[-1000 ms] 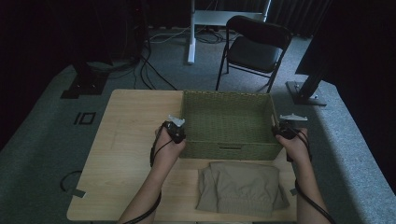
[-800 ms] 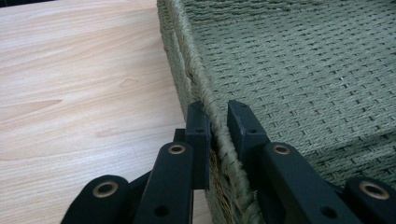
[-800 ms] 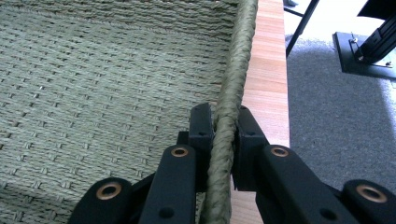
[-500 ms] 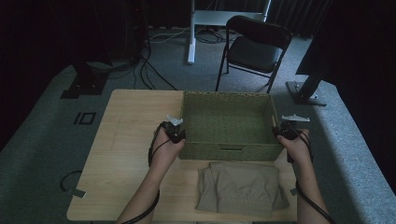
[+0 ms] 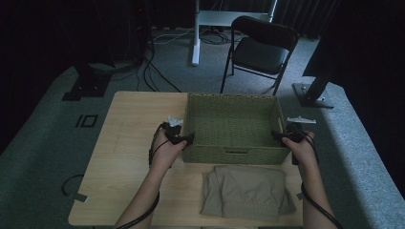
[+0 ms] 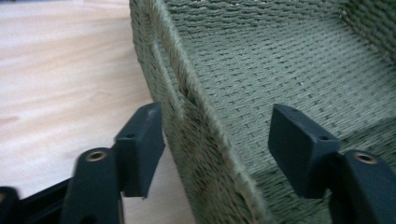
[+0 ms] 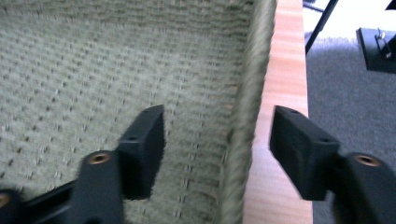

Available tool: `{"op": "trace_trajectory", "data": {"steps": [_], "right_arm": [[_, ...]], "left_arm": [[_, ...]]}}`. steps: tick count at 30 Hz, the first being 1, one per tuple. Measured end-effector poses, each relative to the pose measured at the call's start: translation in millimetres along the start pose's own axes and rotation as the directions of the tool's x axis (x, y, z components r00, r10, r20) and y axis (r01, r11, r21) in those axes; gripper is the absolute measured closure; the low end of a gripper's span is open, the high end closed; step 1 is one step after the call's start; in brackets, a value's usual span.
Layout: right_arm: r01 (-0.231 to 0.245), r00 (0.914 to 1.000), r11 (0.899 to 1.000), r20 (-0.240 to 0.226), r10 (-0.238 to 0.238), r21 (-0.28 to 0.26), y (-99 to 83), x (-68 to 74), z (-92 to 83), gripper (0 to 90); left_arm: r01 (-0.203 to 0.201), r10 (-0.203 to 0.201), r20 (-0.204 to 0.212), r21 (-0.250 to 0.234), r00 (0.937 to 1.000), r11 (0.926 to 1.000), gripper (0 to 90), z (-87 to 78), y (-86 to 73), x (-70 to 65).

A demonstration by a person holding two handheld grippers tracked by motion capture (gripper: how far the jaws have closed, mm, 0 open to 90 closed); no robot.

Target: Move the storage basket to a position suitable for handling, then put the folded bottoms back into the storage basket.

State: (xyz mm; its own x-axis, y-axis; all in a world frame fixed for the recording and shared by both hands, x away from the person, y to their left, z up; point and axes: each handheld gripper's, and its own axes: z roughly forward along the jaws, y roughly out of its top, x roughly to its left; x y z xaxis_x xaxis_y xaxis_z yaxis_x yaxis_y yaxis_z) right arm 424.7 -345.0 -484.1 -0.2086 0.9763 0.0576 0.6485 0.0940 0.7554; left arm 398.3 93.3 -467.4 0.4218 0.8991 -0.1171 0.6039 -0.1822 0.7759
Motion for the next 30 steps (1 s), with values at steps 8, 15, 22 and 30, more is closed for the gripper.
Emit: {"op": "trace_trajectory", "data": {"steps": [8,15,22,30], "right_arm": [[0.033,0.9994,0.998,0.007,-0.033,-0.049,4.5,3.3,-4.9,13.8],[0.041,0.9992,0.995,0.0,-0.041,-0.086,14.4,6.7,-13.1,13.7],[0.039,0.9992,0.993,-0.002,-0.039,-0.115,22.6,9.8,-22.7,13.9],[0.055,0.9981,0.989,-0.02,-0.058,-0.137,24.3,15.3,-32.7,13.9]], "left_arm": [[-0.049,0.05,0.065,-0.003,0.9966,0.9988,18.8,-2.3,1.3,1.7],[-0.046,0.048,0.082,-0.021,0.9955,0.9987,18.8,-11.5,9.6,2.3],[-0.035,0.039,0.081,-0.053,0.996,0.998,18.8,-22.8,17.8,4.1],[-0.022,0.031,0.104,-0.086,0.9941,0.996,18.8,-34.5,21.2,3.1]]}}
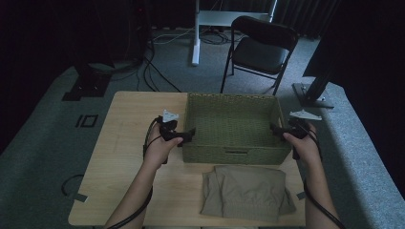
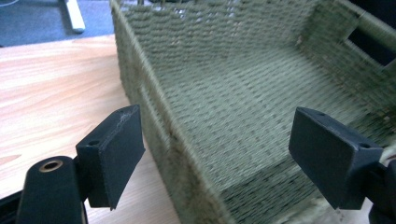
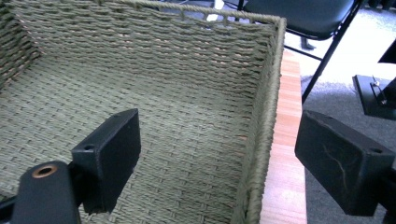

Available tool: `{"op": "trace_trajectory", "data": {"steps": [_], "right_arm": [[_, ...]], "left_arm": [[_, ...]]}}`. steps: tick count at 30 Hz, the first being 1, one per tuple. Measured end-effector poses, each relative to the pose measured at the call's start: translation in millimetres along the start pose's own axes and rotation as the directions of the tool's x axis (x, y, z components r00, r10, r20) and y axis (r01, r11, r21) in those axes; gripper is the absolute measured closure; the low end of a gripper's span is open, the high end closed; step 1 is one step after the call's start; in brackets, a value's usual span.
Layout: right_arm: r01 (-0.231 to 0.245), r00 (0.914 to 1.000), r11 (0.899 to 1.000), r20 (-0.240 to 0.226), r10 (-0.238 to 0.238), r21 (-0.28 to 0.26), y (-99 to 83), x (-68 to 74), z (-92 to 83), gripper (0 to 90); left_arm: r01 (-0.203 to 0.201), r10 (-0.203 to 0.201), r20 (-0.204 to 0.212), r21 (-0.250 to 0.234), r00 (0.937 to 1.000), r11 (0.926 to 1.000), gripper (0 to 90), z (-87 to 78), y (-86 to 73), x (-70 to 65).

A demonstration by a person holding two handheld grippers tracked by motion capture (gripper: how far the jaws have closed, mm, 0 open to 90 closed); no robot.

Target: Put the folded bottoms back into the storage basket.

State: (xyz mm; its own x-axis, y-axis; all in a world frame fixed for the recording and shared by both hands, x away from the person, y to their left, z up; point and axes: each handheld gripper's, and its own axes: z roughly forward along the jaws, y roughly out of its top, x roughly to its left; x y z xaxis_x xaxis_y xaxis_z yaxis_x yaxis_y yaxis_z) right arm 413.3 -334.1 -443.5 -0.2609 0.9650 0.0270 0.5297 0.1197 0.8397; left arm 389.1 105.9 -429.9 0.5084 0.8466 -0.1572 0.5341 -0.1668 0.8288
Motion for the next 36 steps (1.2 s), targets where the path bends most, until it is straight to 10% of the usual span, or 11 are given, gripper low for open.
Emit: {"op": "trace_trajectory", "data": {"steps": [36], "right_arm": [[0.039,0.9966,0.992,-0.067,-0.047,-0.12,-36.7,20.9,-67.5,14.0]], "left_arm": [[-0.123,0.129,0.152,-0.05,0.9799,0.9912,19.9,-25.1,-21.9,-43.4]]}}
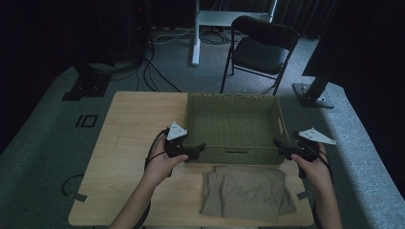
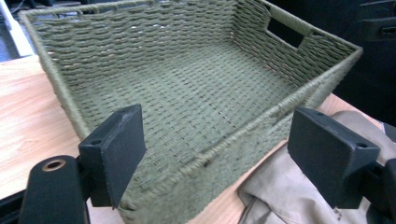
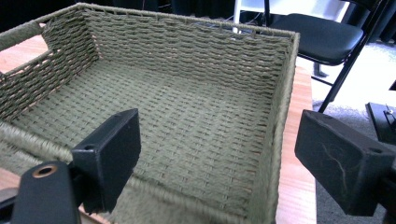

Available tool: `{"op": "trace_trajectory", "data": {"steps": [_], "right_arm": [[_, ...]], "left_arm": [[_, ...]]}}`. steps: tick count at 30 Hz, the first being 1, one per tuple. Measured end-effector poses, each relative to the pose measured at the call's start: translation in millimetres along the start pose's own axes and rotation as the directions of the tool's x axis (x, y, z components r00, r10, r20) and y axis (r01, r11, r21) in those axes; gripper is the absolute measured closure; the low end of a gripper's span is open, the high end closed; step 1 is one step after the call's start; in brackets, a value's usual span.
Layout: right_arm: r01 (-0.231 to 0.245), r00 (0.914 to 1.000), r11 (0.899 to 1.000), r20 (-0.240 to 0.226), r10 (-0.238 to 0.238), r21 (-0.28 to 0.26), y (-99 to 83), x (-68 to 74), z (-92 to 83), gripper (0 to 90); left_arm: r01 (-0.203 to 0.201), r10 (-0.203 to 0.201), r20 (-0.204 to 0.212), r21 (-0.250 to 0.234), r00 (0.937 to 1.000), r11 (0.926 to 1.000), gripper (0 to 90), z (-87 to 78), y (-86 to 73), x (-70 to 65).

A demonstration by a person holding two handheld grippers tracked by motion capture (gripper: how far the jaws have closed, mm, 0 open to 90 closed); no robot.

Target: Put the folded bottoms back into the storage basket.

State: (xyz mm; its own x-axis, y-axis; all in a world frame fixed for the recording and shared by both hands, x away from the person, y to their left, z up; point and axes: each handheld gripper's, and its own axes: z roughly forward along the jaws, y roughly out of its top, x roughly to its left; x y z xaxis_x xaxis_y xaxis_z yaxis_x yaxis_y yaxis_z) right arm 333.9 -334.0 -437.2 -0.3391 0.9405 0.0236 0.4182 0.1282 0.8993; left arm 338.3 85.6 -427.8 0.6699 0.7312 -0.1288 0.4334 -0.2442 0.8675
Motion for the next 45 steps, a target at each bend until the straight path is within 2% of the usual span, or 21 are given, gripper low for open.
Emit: {"op": "trace_trajectory", "data": {"steps": [11,16,24,28,38,45], "right_arm": [[-0.01,0.9998,1.0,-0.016,0.01,-0.005,-19.8,5.0,-14.2,14.0],[-0.008,0.9996,1.0,-0.027,0.008,0.003,-28.6,8.6,-17.3,14.0],[-0.018,0.9993,0.999,-0.032,0.019,0.031,-49.3,12.1,-21.1,14.0],[-0.027,0.9988,0.999,-0.04,0.028,0.042,-58.9,12.4,-20.8,14.0],[-0.034,0.9982,0.997,-0.046,0.038,0.069,-80.3,12.3,-16.1,14.0],[-0.02,0.9983,0.995,-0.053,0.025,0.098,-94.3,13.9,-12.7,13.9]], "left_arm": [[-0.019,0.019,0.054,0.01,0.9983,0.9998,20.0,1.8,-15.2,-17.3],[-0.014,0.013,0.073,0.008,0.9973,0.9999,19.9,4.1,-20.2,-22.6],[-0.056,0.052,0.074,0.065,0.9959,0.9963,19.3,10.6,-36.6,-28.4],[-0.049,0.041,0.103,0.086,0.9939,0.9951,19.4,15.5,-46.4,-31.0],[-0.062,0.049,0.112,0.112,0.9925,0.9917,19.4,25.3,-66.8,-40.0],[-0.047,0.029,0.125,0.143,0.9918,0.9886,19.4,35.8,-80.6,-46.9]]}}
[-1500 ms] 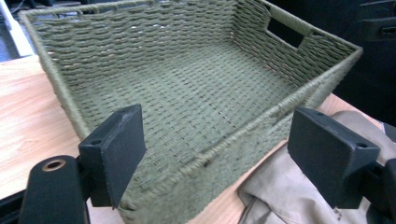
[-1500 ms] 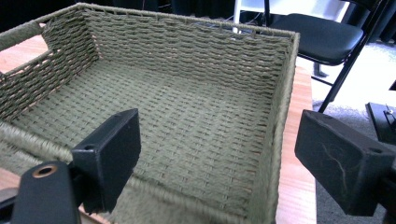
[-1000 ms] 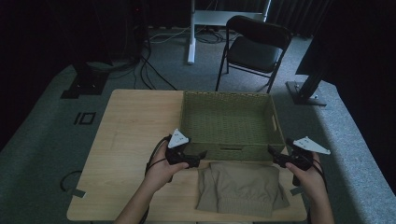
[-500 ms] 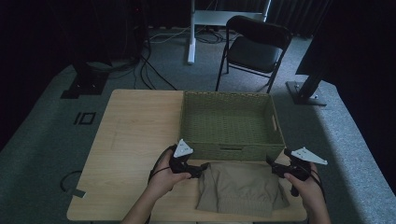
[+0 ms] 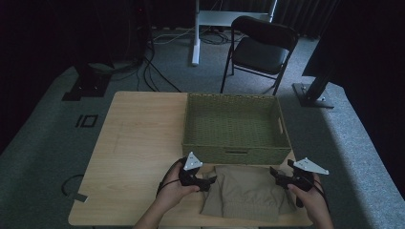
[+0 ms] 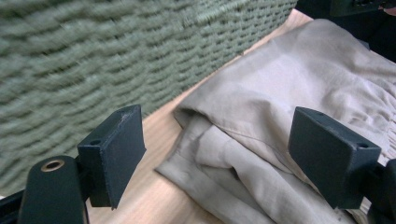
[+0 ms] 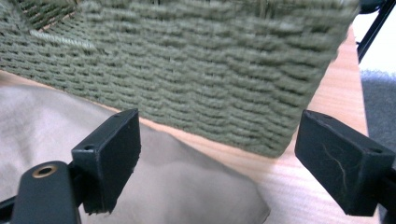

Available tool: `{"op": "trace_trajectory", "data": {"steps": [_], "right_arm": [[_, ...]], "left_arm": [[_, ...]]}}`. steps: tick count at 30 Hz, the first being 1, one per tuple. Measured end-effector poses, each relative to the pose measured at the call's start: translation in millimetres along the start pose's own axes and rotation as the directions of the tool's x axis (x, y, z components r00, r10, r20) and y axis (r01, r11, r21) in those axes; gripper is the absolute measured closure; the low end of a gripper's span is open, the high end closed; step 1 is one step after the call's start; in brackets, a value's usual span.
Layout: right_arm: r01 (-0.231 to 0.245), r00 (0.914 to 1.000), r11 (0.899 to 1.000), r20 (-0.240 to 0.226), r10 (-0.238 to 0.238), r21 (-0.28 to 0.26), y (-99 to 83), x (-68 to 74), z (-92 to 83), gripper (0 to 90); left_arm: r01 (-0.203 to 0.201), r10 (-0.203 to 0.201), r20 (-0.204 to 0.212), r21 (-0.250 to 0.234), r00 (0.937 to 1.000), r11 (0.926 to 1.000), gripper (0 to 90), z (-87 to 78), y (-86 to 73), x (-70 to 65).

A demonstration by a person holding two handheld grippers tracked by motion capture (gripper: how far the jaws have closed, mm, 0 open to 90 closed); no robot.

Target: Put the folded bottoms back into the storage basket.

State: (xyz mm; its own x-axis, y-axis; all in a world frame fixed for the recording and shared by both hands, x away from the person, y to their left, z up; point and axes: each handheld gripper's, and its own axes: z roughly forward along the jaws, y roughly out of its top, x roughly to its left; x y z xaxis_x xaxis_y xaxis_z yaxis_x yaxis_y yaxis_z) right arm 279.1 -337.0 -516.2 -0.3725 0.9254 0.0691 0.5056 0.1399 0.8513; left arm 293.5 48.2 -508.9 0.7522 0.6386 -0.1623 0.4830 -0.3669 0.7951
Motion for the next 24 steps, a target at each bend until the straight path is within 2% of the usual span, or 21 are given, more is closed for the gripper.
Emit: {"op": "trace_trajectory", "data": {"steps": [13,18,24], "right_arm": [[-0.009,0.9998,0.998,0.017,0.008,0.069,-22.7,-0.2,9.0,13.9],[-0.023,0.9997,0.995,0.011,0.022,0.097,-29.5,-0.4,10.2,13.9],[-0.032,0.9993,0.991,-0.016,0.034,0.13,-34.5,0.4,14.2,14.7]], "left_arm": [[0.07,-0.07,-0.007,0.022,0.9976,0.9973,19.4,22.0,-11.7,-5.8],[0.067,-0.067,0.006,0.044,0.9977,0.9968,19.3,29.9,-14.8,-10.6],[0.035,-0.037,0.021,0.079,0.9991,0.9963,19.3,41.2,-14.6,-17.9]]}}
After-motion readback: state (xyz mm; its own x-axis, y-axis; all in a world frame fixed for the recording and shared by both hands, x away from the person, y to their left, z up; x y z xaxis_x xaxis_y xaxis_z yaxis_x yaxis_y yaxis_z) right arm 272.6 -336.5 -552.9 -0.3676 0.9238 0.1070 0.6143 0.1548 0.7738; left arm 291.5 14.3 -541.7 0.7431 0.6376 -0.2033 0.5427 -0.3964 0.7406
